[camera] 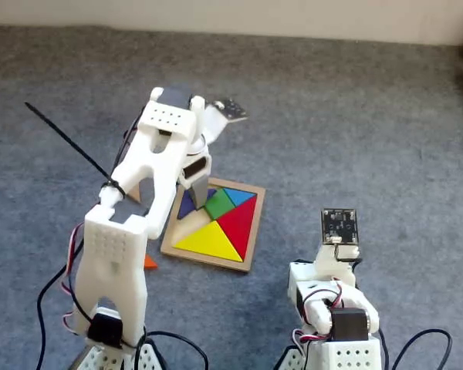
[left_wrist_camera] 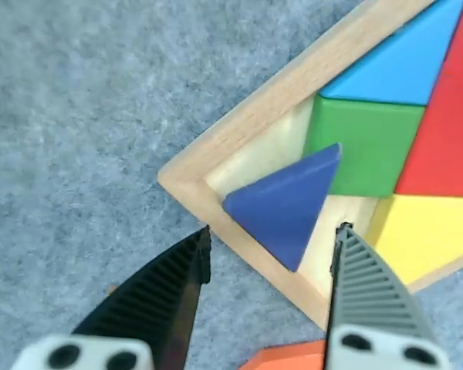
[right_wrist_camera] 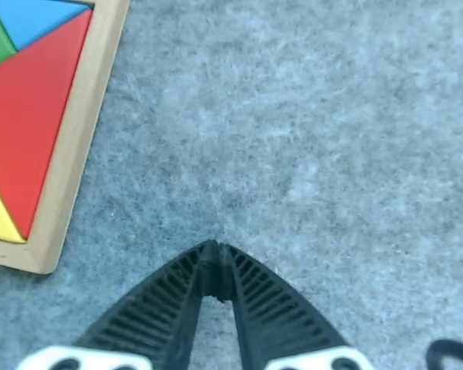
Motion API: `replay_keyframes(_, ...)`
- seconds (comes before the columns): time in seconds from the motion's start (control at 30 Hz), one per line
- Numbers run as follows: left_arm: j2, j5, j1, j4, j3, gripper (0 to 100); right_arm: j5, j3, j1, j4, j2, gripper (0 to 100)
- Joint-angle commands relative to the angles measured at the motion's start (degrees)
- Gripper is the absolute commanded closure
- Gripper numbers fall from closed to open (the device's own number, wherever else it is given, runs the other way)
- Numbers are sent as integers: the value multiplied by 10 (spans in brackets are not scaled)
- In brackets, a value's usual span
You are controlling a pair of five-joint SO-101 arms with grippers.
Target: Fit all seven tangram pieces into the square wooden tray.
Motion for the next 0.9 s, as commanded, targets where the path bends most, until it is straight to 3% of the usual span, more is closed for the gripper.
replay_keyframes(0.0, 8, 4, -24, -29, -5, 748, -4, 85, -5, 2, -5, 993)
replay_keyframes(0.17, 22, 4, -40, -75, -5, 748, -4, 85, -5, 2, -5, 993)
replay_keyframes(0.43, -22, 4, -38, -69, -5, 748, -4, 85, -5, 2, -5, 993)
replay_keyframes(0.87, -170, 47, -67, 23, 0, 746, -4, 85, -4, 2, -5, 993)
